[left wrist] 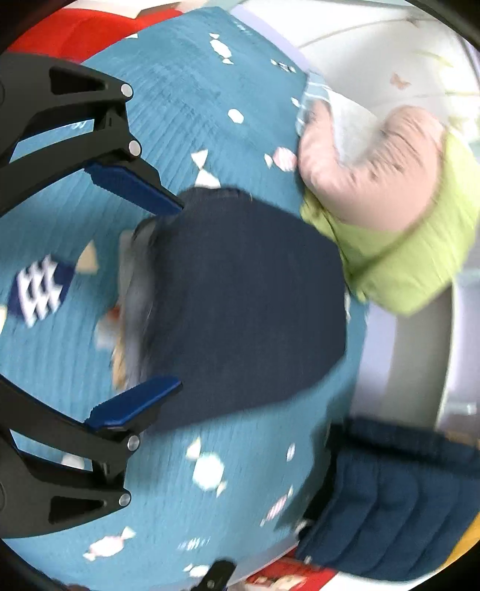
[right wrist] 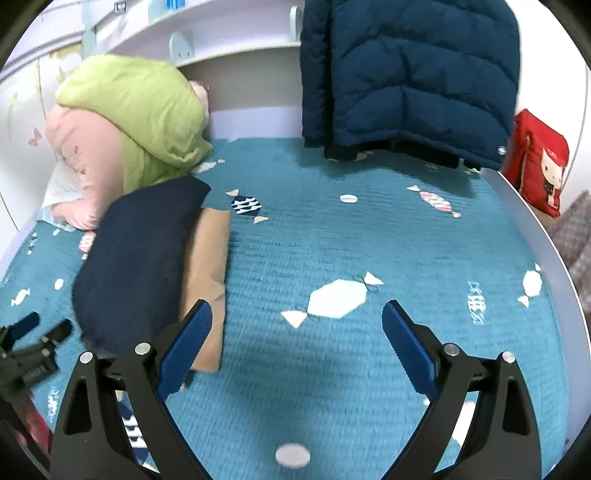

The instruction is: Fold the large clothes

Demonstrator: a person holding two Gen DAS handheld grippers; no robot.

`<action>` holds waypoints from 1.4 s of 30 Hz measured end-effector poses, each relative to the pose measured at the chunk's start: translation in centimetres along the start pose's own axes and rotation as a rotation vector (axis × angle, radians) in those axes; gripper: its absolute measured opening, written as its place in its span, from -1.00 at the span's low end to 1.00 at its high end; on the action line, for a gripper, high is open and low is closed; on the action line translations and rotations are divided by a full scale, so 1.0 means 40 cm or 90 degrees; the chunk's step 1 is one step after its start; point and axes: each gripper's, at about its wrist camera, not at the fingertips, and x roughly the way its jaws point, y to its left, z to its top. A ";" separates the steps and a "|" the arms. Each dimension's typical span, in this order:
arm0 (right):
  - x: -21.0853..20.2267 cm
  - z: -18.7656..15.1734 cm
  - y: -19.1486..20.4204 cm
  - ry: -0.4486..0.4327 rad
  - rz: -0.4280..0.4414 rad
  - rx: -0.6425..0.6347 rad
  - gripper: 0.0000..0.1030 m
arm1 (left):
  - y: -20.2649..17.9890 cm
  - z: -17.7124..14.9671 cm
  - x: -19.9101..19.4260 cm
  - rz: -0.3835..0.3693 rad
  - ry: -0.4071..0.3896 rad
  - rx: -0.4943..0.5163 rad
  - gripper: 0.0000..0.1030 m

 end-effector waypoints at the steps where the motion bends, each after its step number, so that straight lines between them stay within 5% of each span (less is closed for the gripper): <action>1: -0.034 -0.012 -0.010 -0.015 -0.002 0.008 0.75 | -0.029 -0.003 -0.024 -0.012 -0.010 0.008 0.74; 9: -0.192 -0.053 -0.073 -0.081 -0.038 0.031 0.75 | -0.224 -0.010 -0.225 -0.054 -0.070 0.024 0.79; 15: -0.302 -0.086 -0.111 -0.145 -0.163 0.058 0.75 | -0.294 -0.021 -0.335 -0.059 -0.131 0.025 0.80; 22: -0.372 -0.119 -0.126 -0.169 -0.132 0.058 0.75 | -0.330 -0.042 -0.392 -0.094 -0.119 0.037 0.81; 42: -0.391 -0.143 -0.127 -0.148 -0.131 0.025 0.75 | -0.350 -0.087 -0.414 -0.076 -0.090 0.062 0.81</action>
